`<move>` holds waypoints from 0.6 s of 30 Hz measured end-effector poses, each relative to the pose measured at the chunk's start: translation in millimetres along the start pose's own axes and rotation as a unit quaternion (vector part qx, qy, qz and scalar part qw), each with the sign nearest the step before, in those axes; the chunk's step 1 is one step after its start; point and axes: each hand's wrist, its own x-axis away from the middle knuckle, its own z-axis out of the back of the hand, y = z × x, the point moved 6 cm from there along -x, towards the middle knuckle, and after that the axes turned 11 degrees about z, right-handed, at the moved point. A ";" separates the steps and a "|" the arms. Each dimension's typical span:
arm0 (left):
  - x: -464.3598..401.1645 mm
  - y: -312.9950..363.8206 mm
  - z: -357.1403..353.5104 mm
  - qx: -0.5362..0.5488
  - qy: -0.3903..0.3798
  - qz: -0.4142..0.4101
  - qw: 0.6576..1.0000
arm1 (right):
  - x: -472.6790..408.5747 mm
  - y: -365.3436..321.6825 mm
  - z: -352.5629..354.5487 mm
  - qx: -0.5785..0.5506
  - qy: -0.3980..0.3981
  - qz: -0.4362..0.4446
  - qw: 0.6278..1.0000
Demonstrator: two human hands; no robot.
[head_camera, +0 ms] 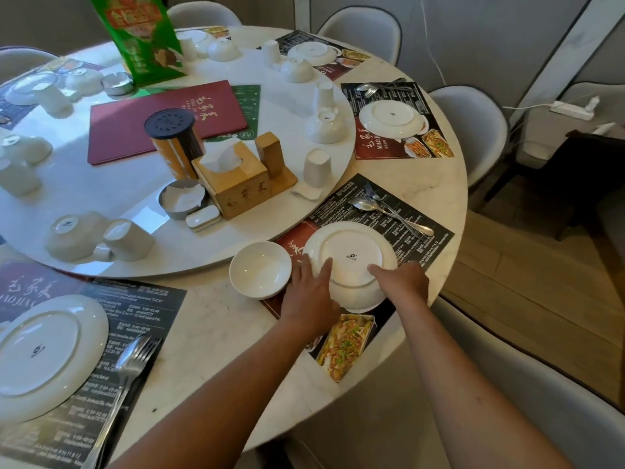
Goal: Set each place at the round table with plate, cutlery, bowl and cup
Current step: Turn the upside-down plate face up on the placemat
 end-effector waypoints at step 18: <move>21.6 10.5 2.9 -0.097 0.070 -0.066 0.991 | 3.2 -1.6 14.2 -0.235 -0.124 -0.117 0.957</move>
